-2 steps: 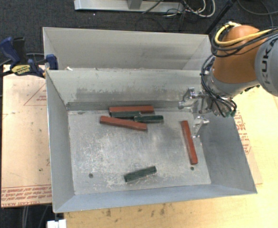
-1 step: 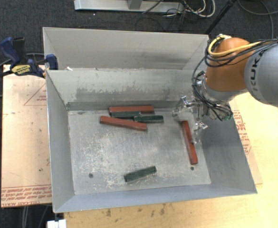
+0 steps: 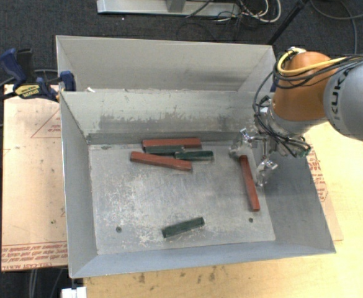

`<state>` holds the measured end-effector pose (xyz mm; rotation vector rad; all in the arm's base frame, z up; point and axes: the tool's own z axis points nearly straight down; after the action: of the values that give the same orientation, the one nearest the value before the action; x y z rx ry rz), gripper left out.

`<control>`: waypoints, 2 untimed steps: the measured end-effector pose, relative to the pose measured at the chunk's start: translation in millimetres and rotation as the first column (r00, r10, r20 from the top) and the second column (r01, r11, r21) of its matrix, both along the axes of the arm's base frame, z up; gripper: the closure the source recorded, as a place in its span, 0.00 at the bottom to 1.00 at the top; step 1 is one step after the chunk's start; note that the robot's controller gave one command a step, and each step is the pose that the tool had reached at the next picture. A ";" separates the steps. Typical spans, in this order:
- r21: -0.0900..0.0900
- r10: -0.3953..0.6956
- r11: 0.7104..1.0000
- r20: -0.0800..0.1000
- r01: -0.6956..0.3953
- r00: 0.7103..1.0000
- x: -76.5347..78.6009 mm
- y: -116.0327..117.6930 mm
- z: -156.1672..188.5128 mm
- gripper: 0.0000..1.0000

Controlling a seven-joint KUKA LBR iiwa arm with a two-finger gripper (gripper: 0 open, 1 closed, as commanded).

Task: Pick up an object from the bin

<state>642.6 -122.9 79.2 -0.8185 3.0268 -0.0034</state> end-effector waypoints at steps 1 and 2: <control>0.005 0.262 0.965 -0.001 -0.262 0.965 -14.8 -3.2 8.8 1.00; 0.005 0.261 0.965 -0.001 -0.261 0.965 -14.8 -3.3 8.9 1.00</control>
Offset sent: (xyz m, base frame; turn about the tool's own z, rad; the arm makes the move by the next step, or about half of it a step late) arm 0.0000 0.0000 0.0000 0.0000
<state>627.7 -126.2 88.1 -1.2105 2.8925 0.0061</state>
